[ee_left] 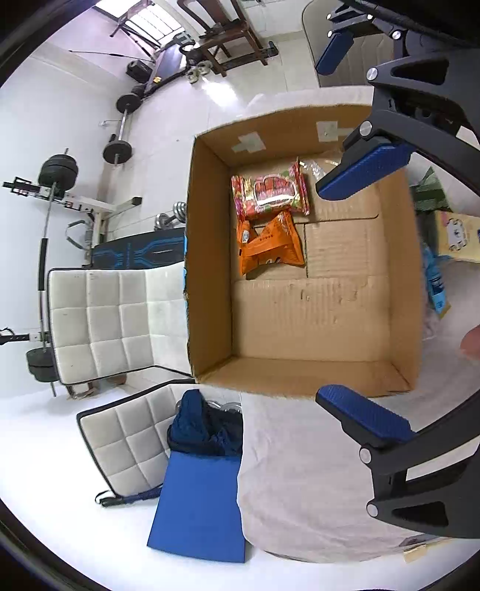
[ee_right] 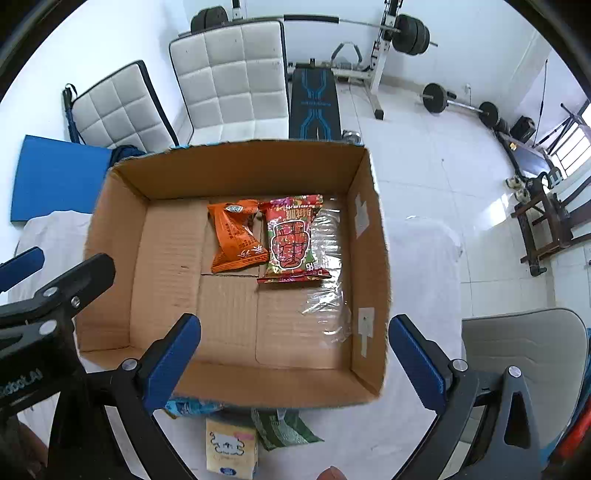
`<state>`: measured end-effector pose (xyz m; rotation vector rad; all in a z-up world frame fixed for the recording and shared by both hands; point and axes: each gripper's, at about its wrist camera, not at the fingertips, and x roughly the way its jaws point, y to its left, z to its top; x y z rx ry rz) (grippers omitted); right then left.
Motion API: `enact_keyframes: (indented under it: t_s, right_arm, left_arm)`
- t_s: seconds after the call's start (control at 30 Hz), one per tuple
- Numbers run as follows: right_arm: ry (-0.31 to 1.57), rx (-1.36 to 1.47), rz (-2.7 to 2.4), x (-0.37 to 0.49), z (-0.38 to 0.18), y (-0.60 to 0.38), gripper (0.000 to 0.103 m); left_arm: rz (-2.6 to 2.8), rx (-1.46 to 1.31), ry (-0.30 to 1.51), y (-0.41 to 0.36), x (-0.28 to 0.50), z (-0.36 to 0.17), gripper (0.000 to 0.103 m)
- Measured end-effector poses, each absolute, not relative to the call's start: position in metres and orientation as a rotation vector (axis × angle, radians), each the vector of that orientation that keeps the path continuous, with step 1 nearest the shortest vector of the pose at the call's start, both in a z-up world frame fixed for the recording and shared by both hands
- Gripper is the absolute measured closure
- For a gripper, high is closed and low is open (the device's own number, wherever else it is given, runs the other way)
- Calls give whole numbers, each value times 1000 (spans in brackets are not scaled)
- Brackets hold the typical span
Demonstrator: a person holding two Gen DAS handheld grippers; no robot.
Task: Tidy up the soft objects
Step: 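Lift both tools out of the box, then grasp the green bag with the right tool while the left tool grasps the yellow tissue pack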
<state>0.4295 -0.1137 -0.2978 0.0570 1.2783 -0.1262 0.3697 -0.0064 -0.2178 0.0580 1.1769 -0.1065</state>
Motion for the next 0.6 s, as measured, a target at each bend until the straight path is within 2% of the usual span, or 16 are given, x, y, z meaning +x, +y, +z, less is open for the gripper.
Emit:
enact_keyframes:
  t_s: [0.33,0.47,0.6]
  right_arm:
    - [1223,81,-81,377,-256,-119,0]
    - [1236,94,-82,348,-261,-131,0]
    - [1297,107,-89,316,-289,-146,0]
  left_arm:
    - [-76,63,1111,-12,304,-187,1]
    - [-82,49,1148,-15,278,-200,1]
    - [-77,86,1231,-24,256,-238,1]
